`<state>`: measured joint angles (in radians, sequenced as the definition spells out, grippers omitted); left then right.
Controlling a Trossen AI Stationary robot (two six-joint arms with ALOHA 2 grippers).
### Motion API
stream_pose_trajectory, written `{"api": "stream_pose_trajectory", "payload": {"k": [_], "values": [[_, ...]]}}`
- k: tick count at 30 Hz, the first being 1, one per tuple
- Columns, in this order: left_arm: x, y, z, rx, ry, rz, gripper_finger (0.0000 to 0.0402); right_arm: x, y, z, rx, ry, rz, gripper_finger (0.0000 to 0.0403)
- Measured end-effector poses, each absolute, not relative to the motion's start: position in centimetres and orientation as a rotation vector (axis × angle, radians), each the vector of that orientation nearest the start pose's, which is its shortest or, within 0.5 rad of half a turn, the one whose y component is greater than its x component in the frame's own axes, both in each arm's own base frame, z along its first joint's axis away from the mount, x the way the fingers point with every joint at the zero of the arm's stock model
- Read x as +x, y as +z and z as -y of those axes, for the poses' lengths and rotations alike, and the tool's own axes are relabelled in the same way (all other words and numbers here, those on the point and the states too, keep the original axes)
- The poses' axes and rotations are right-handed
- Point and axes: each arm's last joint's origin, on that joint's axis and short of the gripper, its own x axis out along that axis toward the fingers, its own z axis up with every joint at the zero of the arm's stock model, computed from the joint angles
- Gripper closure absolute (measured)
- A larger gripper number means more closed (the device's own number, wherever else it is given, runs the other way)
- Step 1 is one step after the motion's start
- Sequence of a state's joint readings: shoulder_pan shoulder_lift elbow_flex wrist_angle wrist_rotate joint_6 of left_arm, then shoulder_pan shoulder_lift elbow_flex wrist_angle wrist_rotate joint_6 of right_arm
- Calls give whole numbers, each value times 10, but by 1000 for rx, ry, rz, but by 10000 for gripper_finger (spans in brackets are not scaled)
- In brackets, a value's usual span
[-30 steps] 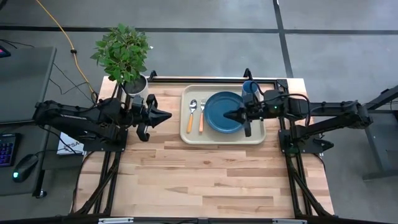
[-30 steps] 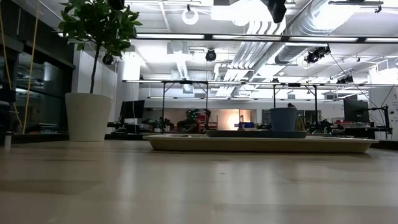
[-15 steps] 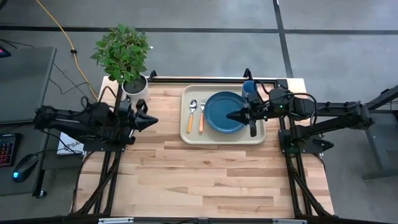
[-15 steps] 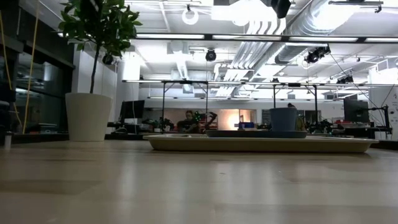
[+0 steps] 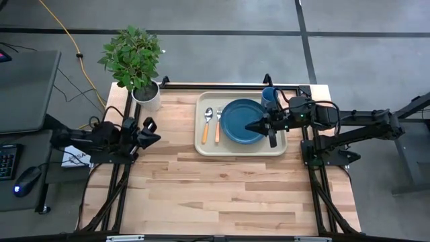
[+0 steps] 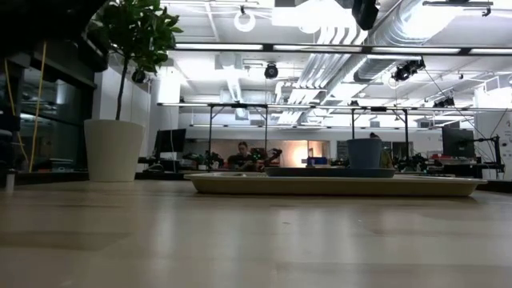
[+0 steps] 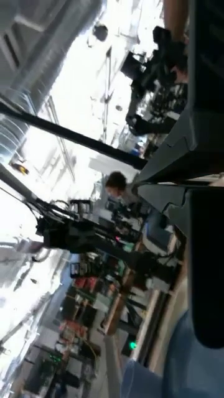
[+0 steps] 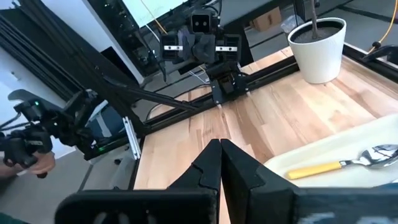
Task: Pick and place plate/cup/fork/spoon on tray
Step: Return to Home Position
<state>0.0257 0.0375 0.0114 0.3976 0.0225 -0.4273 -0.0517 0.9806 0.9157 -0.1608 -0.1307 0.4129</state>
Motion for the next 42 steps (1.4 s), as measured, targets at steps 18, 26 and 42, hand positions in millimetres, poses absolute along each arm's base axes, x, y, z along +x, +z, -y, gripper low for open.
{"api": "stream_pose_trajectory", "payload": {"k": [18,26,42], "values": [[95,186,-1,-383,-54,193,401,184,355,4,434,82,-219,403],[95,185,-1,-383,-49,186,401,130,310,-3,440,128,-20,403],[96,185,-1,-383,-47,185,401,87,215,-6,394,202,197,403]]}}
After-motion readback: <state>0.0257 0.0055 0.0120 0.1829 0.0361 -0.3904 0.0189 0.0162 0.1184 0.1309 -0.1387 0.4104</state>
